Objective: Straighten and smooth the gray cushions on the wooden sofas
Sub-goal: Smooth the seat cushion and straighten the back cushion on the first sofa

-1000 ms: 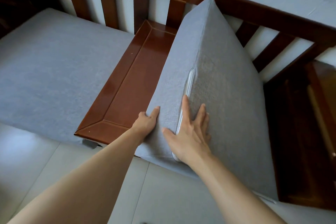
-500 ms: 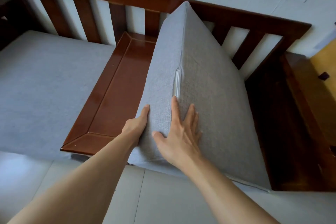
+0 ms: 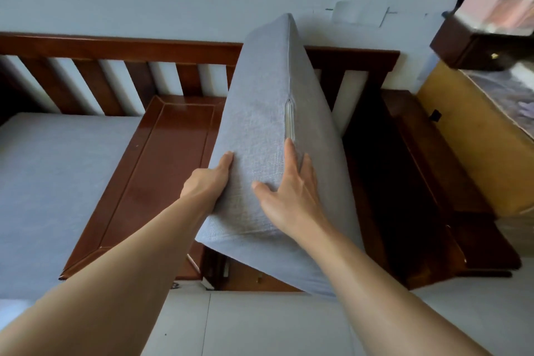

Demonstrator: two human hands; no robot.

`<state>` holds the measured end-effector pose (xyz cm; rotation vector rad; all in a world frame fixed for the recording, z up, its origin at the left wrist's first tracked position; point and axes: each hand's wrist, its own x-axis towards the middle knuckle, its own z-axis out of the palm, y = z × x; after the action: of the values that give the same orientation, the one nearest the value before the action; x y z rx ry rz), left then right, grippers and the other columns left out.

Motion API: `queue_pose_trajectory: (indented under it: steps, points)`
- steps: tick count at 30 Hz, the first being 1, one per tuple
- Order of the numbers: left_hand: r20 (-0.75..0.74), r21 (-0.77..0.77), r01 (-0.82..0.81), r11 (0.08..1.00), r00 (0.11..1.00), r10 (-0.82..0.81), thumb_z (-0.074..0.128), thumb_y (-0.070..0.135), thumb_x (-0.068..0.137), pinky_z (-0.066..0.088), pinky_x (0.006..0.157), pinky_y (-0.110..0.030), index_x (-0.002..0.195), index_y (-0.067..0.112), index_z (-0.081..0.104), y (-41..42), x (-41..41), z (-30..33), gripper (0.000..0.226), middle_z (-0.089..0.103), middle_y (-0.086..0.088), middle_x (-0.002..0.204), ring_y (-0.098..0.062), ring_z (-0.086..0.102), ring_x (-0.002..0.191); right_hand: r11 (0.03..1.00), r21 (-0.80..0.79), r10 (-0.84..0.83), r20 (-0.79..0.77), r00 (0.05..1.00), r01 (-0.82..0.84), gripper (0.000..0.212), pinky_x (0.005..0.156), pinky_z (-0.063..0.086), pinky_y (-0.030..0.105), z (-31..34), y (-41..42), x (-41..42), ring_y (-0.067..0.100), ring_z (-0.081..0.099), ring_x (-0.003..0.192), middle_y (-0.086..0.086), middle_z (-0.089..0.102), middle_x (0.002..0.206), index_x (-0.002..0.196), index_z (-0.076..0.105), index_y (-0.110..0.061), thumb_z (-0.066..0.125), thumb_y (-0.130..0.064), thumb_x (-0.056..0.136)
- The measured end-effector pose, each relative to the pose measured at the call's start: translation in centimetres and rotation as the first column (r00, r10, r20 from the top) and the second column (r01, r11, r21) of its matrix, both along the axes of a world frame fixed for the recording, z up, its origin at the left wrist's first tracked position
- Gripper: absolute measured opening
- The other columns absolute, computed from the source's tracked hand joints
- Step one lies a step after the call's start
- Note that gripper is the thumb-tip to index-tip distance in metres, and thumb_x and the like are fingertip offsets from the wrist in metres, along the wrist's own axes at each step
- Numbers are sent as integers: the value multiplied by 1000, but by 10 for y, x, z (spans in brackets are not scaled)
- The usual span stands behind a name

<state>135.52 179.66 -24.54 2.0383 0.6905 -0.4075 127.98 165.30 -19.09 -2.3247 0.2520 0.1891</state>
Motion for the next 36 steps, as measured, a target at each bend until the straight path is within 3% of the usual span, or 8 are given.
queue_pose_trajectory:
  steps: [6,11,15,22,26,36]
  points:
    - [70,275,70,959,993,-92,40,85,71,48,93,-43,135,6,44,-74,7,48,102,56,-14,126,-35,56,110,994,82,-81,38,996,77,87,116,20,45,17,-76,-5,28,9,146,9,-3,159,151,-12,-34,52,-45,92]
    - [127,421,156,893,965,-229,38,78,80,45,90,-43,128,12,41,-143,-7,69,82,56,-13,124,-35,54,112,995,-9,-104,42,994,104,88,108,33,42,25,-144,-14,32,32,134,14,15,151,151,-12,-28,49,-50,92]
    - [146,390,224,893,943,-300,41,75,82,46,83,-41,132,12,39,-192,-10,76,80,55,-13,124,-35,55,109,984,-84,-157,-12,988,155,92,96,39,41,34,-188,-4,36,46,120,17,30,141,151,-14,-31,48,-59,89]
    - [180,314,270,910,924,-336,50,77,76,51,78,-39,133,13,36,-251,-4,79,87,55,-11,122,-32,58,105,949,-115,-296,12,955,295,86,87,42,38,27,-248,6,37,52,116,19,49,132,152,-6,-33,41,-67,88]
    - [232,234,260,937,921,-313,54,76,74,51,87,-43,128,15,39,-273,-18,70,83,56,-11,122,-33,57,108,947,-116,-299,17,954,299,85,92,38,37,24,-272,-11,36,48,120,19,47,135,152,-4,-35,41,-67,89]
    - [215,246,189,951,946,-243,54,77,72,48,89,-42,128,15,40,-281,-54,70,84,55,-12,122,-34,55,110,962,-111,-243,62,968,248,87,99,35,39,8,-285,-31,36,46,125,17,47,138,153,0,-32,44,-68,87]
